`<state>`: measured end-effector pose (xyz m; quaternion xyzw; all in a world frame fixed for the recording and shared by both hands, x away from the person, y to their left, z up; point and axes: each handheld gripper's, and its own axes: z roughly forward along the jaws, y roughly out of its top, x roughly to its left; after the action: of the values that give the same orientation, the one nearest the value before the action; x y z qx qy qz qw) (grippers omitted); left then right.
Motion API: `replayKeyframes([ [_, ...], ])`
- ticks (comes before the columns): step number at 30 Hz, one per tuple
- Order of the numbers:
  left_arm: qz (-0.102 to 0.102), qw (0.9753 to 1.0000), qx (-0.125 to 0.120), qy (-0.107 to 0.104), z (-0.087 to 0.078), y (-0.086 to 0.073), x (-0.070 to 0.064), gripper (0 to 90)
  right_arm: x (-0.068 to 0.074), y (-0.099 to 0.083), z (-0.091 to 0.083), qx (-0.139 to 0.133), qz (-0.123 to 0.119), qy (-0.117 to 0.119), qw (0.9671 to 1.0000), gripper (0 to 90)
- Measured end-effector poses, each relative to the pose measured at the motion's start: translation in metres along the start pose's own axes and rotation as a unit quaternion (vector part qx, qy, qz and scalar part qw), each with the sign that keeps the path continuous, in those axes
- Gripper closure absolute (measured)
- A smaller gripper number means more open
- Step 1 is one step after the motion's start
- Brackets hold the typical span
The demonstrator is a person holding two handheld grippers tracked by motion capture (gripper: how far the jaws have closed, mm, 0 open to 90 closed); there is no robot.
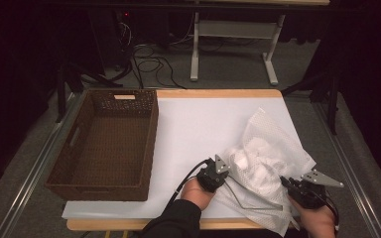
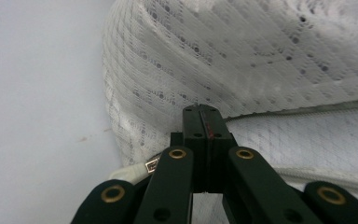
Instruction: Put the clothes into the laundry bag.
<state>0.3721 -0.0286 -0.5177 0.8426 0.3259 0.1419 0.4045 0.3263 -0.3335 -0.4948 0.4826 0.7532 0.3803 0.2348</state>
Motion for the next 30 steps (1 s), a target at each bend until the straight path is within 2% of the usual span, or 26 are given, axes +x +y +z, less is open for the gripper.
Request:
replayKeyframes([
  [5,-0.013,0.9997,-0.016,0.016,-0.017,-0.007,0.007,90.0,0.004,0.006,0.009,0.000,-0.010,0.009,0.9999,83.7],
  [13,-0.051,0.9969,-0.044,0.041,-0.059,-0.030,0.016,90.0,0.018,0.027,0.034,-0.009,-0.031,0.030,0.9990,83.9],
  [16,-0.050,0.9953,-0.061,0.057,-0.078,-0.036,0.014,90.0,0.023,0.037,0.047,-0.017,-0.042,0.037,0.9983,83.9],
  [18,-0.050,0.9948,-0.061,0.065,-0.081,-0.041,0.014,90.0,0.025,0.043,0.054,-0.020,-0.046,0.040,0.9980,83.9],
  [21,-0.056,0.9956,-0.041,0.063,-0.071,-0.048,0.014,89.9,0.026,0.047,0.057,-0.020,-0.045,0.042,0.9979,83.9],
  [22,-0.056,0.9956,-0.041,0.063,-0.071,-0.048,0.014,89.5,0.026,0.047,0.057,-0.020,-0.045,0.042,0.9979,83.9],
  [24,-0.055,0.9967,-0.032,0.051,-0.060,-0.045,0.011,78.2,0.024,0.046,0.053,-0.022,-0.053,0.043,0.9974,83.8],
  [27,-0.046,0.9976,-0.020,0.047,-0.046,-0.039,0.006,67.8,0.020,0.042,0.045,-0.024,-0.052,0.043,0.9975,83.8],
  [29,-0.041,0.9978,-0.001,0.053,-0.037,-0.035,0.004,57.7,0.018,0.039,0.041,-0.023,-0.049,0.042,0.9977,83.8],
  [30,-0.037,0.9974,0.008,0.062,-0.034,-0.033,0.003,55.8,0.017,0.037,0.038,-0.023,-0.048,0.041,0.9978,83.8],
])
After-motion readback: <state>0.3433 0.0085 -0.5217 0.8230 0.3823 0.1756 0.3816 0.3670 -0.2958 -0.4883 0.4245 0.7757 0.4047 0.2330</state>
